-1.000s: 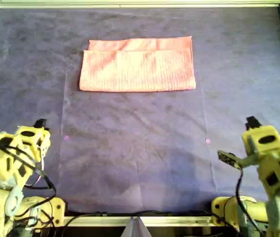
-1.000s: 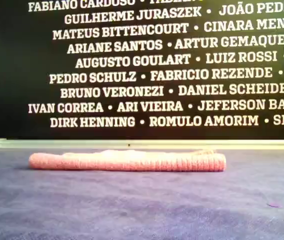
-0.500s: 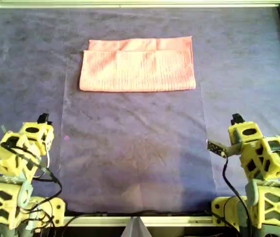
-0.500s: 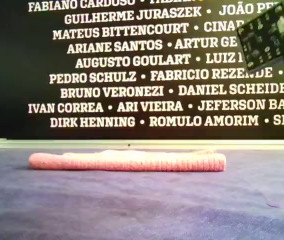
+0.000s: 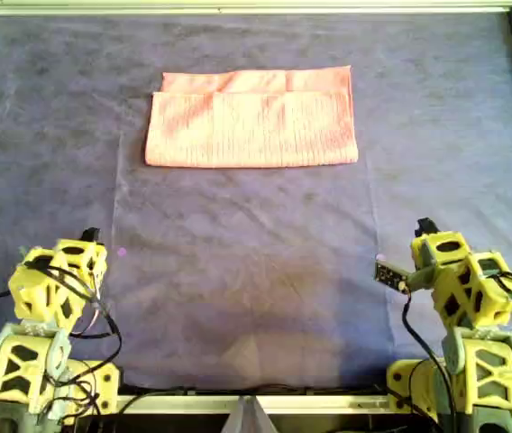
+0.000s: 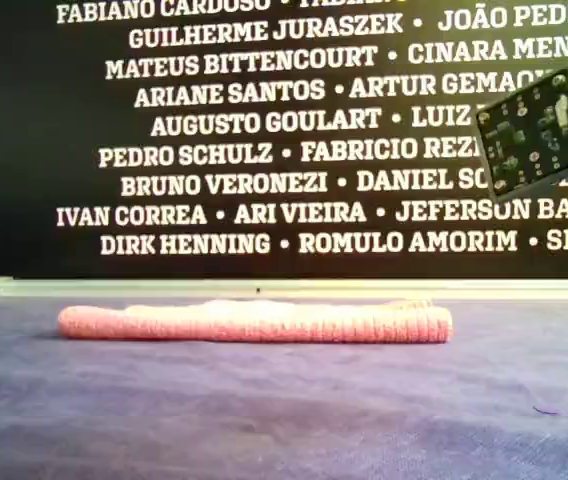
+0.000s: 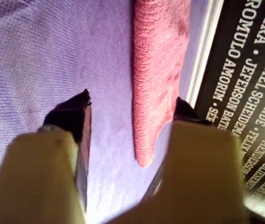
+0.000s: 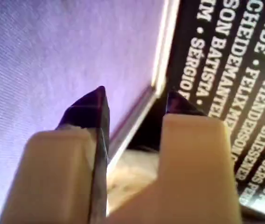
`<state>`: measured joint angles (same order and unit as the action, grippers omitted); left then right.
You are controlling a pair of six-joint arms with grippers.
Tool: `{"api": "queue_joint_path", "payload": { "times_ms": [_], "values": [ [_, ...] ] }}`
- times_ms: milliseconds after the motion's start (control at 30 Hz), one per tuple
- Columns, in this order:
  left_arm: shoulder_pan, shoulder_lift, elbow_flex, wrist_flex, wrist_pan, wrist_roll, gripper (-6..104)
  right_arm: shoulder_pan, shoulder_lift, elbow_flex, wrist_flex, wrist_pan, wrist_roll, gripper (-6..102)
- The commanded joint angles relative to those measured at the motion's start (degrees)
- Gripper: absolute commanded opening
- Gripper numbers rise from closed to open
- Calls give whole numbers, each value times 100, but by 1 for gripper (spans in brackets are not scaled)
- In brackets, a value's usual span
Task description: Fold a cloth
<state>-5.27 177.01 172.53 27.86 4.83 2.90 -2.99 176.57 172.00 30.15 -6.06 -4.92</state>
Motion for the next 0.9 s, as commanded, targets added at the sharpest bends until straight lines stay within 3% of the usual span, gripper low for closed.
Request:
{"api": "queue_joint_path", "payload": {
  "times_ms": [0,733,800,867],
  "values": [
    [141,79,-105,-185,44,35,63,18,211,70,-325,-26,9,51],
    [141,70,-26,-141,44,-44,63,70,211,176,-290,-35,97,51],
    [141,70,-26,-132,53,35,63,70,202,185,-246,-26,9,51],
    [141,62,-26,-123,62,44,63,70,202,185,-237,-26,53,51]
  ]
}}
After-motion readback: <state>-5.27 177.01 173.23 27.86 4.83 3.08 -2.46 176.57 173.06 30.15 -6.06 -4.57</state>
